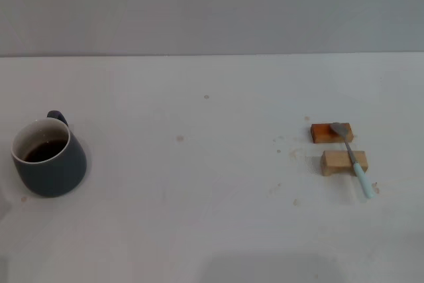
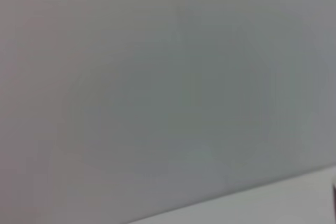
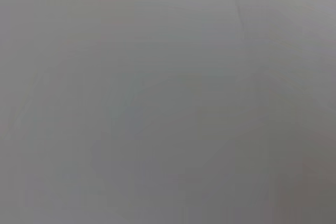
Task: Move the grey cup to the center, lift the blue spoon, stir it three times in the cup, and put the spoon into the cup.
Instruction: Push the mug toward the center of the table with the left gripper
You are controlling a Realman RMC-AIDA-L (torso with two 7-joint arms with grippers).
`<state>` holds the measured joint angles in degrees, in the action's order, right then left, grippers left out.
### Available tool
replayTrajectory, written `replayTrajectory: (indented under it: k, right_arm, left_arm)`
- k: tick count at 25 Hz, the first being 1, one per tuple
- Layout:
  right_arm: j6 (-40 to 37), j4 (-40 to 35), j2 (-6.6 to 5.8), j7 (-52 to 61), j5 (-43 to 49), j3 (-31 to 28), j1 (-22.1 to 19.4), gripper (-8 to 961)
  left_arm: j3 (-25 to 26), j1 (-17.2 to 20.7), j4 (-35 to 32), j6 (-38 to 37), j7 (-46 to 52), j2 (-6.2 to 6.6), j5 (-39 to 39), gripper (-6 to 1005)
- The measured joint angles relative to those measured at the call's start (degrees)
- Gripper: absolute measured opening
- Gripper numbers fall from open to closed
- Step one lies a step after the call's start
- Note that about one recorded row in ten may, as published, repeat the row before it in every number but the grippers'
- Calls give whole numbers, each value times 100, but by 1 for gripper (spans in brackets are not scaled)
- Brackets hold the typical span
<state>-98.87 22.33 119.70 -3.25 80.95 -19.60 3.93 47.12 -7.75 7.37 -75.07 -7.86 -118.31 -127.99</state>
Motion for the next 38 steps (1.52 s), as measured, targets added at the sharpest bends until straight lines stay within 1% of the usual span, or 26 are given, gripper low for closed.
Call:
replayTrajectory:
  k: [1, 2, 4, 10, 19, 29, 31, 38]
  right_arm:
    - [-12, 0, 0, 0, -12, 0, -5, 788]
    - [-12, 0, 0, 0, -12, 0, -5, 788]
    - [-45, 0, 0, 0, -21, 0, -7, 789]
    - [-70, 0, 0, 0, -25, 0, -6, 788]
    - [-72, 0, 0, 0, -27, 0, -6, 789]
    - [-80, -9, 0, 0, -27, 0, -11, 790]
    - [-80, -10, 0, 0, -27, 0, -15, 790]
    - [-80, -8, 0, 0, -26, 0, -15, 789]
  left_arm:
    - [-27, -93, 5, 170, -336, -6, -5, -2]
    - [-27, -93, 5, 170, -336, -6, -5, -2]
    - [-60, -189, 29, 310, -633, -11, -7, -2]
    - [-68, -306, 13, 443, -763, -17, -6, -2]
    - [-315, -442, 50, 568, -1140, -17, -7, -2]
    - [-787, -597, 91, 576, -1164, -25, -11, -2]
    - [-965, -616, 194, 575, -1165, -33, -13, -2]
    - [-1248, -666, 411, 578, -1165, -34, -16, -2]
